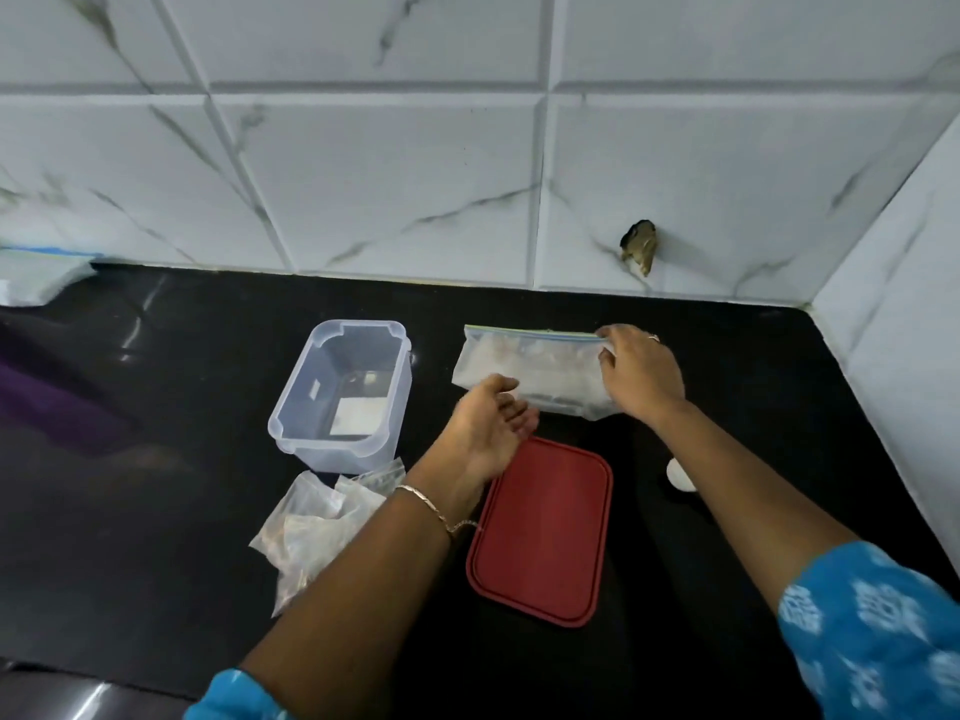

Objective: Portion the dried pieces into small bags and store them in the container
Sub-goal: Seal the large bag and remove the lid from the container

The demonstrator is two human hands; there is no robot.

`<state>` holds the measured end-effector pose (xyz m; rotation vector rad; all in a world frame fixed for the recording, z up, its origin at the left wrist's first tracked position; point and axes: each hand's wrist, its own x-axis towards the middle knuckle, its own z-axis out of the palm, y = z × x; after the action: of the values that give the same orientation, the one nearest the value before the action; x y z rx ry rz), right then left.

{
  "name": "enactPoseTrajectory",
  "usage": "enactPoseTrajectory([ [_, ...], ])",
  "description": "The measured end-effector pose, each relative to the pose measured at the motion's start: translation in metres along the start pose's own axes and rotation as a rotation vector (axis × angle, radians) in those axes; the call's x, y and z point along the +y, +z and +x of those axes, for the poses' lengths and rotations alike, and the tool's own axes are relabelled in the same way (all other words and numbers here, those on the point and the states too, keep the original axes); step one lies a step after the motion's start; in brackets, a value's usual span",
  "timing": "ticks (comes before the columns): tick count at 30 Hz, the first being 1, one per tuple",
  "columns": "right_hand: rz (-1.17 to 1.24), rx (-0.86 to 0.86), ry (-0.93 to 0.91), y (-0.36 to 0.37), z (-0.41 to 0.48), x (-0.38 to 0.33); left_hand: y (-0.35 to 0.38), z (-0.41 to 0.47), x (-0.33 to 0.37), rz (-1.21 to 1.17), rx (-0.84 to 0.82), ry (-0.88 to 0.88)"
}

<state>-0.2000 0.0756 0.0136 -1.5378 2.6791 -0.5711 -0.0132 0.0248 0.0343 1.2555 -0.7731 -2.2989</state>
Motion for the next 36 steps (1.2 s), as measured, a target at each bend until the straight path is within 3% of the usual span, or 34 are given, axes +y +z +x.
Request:
enactPoseTrajectory([
  [6, -0.104, -0.357, -0.049, 0.025, 0.049, 0.006, 0.038, 0.029, -0.004, -0.051, 0.157, -0.091],
  [11, -0.086, -0.406, -0.047, 0.032, 0.068, 0.007, 0.042, 0.061, -0.009, -0.051, 0.262, -0.056],
  [15, 0.162, -0.555, 0.125, 0.038, 0.078, 0.009, 0.033, 0.072, -0.006, -0.118, 0.276, -0.007],
  [19, 0.64, -0.583, 0.289, 0.043, 0.07, 0.005, 0.024, 0.075, -0.005, -0.149, 0.156, 0.117],
  [22, 0.775, -0.56, 0.275, 0.032, 0.058, -0.007, 0.02, 0.065, 0.003, -0.164, 0.056, 0.197],
  [25, 0.934, -0.538, 0.235, 0.009, 0.05, -0.029, 0.007, 0.043, 0.025, -0.187, -0.021, 0.166],
  [30, 1.03, -0.534, 0.085, -0.032, 0.048, -0.098, -0.027, 0.0, 0.084, -0.139, -0.074, 0.231],
  [36, 0.995, -0.515, -0.133, -0.028, 0.051, -0.187, -0.083, -0.029, 0.15, -0.059, 0.131, 0.436],
])
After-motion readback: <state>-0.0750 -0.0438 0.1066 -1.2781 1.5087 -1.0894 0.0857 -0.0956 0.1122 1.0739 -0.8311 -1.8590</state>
